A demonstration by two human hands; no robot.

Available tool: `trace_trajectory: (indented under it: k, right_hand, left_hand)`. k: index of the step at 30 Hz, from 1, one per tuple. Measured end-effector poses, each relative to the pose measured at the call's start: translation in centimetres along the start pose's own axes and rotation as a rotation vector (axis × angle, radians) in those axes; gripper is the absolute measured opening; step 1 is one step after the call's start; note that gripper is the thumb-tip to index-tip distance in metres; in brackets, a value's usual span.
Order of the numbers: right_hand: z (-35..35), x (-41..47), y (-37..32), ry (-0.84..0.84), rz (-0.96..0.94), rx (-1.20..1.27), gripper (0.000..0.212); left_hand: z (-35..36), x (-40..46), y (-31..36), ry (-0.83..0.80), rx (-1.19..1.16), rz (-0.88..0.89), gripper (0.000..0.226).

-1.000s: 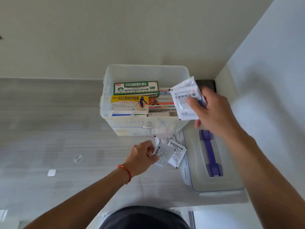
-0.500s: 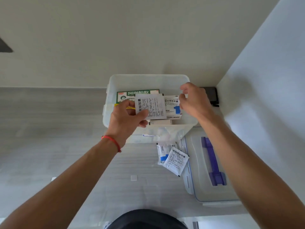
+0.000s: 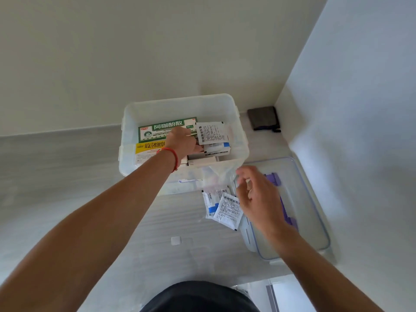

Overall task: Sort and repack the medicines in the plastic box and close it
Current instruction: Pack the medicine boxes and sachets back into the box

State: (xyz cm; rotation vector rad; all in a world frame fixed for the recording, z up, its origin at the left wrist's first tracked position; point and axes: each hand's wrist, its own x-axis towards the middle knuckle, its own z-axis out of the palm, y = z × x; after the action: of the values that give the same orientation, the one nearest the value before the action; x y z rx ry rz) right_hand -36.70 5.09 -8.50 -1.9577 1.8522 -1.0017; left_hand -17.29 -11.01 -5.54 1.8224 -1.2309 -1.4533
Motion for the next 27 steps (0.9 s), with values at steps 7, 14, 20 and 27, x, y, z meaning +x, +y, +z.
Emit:
trace_trajectory:
  k: [7, 14, 20, 27]
  right_hand:
    - [7.1, -2.6, 4.5, -0.742, 0.002, -0.498, 0.083]
    - [9.6, -2.3, 5.5, -0.776, -0.116, -0.61, 0.109]
    - [9.8, -3.3, 5.4, -0.816, -0.082, -0.491, 0.112]
    - [9.8, -2.9, 5.7, -0.747, -0.105, -0.459, 0.084]
  left_hand:
    - [-0.3, -7.3, -1.0, 0.482, 0.266, 0.856, 0.029]
    - [4.4, -13.6, -13.0, 0.132, 0.343, 0.568, 0.037]
    - [6.3, -11.1, -17.0, -0.104, 0.541, 0.001, 0.042]
    - [6.9, -8.3, -15.8, -0.153, 0.451, -0.12, 0.015]
